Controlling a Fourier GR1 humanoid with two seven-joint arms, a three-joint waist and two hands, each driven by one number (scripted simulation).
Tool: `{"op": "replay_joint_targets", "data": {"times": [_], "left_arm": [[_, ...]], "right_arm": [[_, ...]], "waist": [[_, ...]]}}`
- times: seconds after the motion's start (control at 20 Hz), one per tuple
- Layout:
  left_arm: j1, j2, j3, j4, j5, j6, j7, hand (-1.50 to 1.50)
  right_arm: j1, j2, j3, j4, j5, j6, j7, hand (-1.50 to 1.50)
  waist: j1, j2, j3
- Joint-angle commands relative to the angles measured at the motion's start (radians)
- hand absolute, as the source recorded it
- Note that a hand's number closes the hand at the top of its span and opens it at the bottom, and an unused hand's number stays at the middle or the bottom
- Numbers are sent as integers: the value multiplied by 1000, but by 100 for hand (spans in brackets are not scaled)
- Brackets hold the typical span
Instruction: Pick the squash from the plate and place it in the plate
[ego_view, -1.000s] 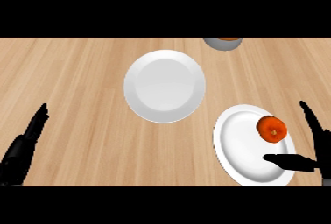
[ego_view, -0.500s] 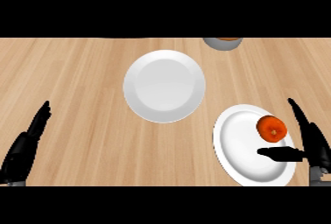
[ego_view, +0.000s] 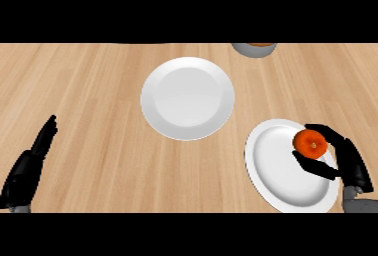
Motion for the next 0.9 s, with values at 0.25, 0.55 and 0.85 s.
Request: {"op": "replay_joint_targets", "data": {"times": [0.25,0.55,0.85], "left_arm": [[6,-10,51,-10,-12,-59,8,0],[-56,-50,-14,-11,-49,-26,18,0],[-17,-36,23,-6,-38,-43,10,0]], "right_arm": [[-121,-25,-27,202,72,-7,-113,150],[-350,-258,110,374,261,265,65,150],[-537,-201,107,622,396,47,4,150]], "waist": [[6,1,0],[54,15,1],[28,7,1]]}}
